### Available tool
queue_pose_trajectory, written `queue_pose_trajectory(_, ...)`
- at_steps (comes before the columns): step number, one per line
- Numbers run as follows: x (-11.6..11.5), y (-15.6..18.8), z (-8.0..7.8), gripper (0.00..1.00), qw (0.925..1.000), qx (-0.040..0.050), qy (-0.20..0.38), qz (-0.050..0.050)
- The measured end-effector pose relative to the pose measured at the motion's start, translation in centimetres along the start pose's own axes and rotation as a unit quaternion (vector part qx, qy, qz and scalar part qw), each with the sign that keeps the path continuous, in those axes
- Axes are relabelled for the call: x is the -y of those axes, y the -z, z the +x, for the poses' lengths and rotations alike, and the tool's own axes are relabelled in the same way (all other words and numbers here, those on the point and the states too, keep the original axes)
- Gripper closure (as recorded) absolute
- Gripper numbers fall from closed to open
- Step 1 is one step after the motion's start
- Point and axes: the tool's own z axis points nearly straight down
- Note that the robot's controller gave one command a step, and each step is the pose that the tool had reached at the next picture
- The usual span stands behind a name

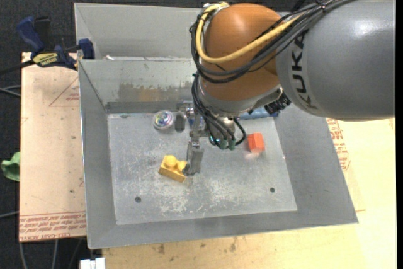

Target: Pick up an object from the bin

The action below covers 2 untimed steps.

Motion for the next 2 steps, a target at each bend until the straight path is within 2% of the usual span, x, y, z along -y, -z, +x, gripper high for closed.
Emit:
queue_pose_trajectory(1, 2.9, -15.3, 0.7, 0.00, 0.9993, 0.0014, 0.037, 0.000)
queue_pose_trajectory(2, 2.3, -17.2, -0.8, 0.00, 0.9994, 0.0037, -0.033, -0.001)
